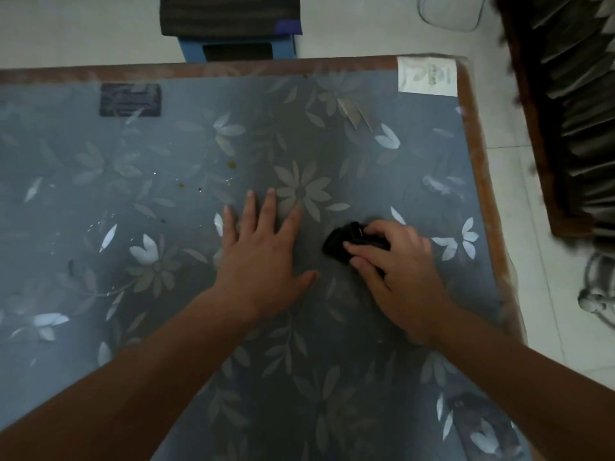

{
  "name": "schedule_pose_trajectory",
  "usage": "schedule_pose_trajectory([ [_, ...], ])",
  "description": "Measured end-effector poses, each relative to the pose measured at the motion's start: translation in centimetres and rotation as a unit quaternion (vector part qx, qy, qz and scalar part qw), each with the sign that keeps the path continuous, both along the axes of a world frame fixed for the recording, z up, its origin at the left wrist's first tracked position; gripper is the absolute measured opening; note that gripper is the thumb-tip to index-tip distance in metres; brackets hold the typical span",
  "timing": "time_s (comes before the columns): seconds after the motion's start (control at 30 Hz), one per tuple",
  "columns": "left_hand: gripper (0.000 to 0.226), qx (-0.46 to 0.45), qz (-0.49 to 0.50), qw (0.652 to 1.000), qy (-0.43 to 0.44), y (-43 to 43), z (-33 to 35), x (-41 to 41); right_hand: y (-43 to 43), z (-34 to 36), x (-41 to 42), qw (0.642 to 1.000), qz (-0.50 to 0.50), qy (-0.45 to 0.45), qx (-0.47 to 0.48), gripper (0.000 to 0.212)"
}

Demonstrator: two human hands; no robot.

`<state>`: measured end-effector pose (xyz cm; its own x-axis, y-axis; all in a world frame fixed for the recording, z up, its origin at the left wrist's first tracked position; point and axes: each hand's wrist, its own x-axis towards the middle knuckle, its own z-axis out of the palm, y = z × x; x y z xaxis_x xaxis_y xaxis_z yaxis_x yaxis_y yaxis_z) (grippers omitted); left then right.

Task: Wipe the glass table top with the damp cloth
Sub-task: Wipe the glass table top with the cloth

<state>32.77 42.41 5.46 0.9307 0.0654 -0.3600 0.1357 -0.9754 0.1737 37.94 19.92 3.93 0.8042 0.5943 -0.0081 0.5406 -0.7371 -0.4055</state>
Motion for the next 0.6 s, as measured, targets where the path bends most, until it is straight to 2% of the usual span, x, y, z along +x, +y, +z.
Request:
schedule_pose_trajectory([
  [0.13, 0.122, -0.006, -0.010, 1.000, 0.028, 0.0, -0.9, -0.9, 1.2, 0.3, -1.8, 0.997, -0.007, -0.029, -0.074, 0.055],
  [0.27, 0.126, -0.006, -0.017, 1.000, 0.017, 0.4, -1.6, -1.2, 1.2, -0.3, 0.1, 0.994, 0.033, -0.045, -0.090, 0.055],
  [0.4, 0.125, -0.019, -0.015, 1.000, 0.014, 0.6, -1.9, -1.2, 3.3, -1.1, 4.0, 0.983, -0.140, -0.067, -0.097, 0.054],
  [0.43, 0.125, -0.020, -0.014, 1.000, 0.011, 0.6, -1.9, -1.2, 3.9, -1.1, 3.5, 0.981, -0.157, -0.066, -0.096, 0.054],
  [0.5, 0.124, -0.020, -0.013, 1.000, 0.005, 0.6, -1.8, -1.3, 4.2, -0.9, 0.8, 0.989, -0.113, -0.048, -0.084, 0.054],
  [0.6, 0.123, -0.006, -0.018, 1.000, -0.006, 0.6, -1.6, -1.5, 2.0, -0.5, -3.6, 0.995, 0.007, -0.041, -0.093, 0.054],
])
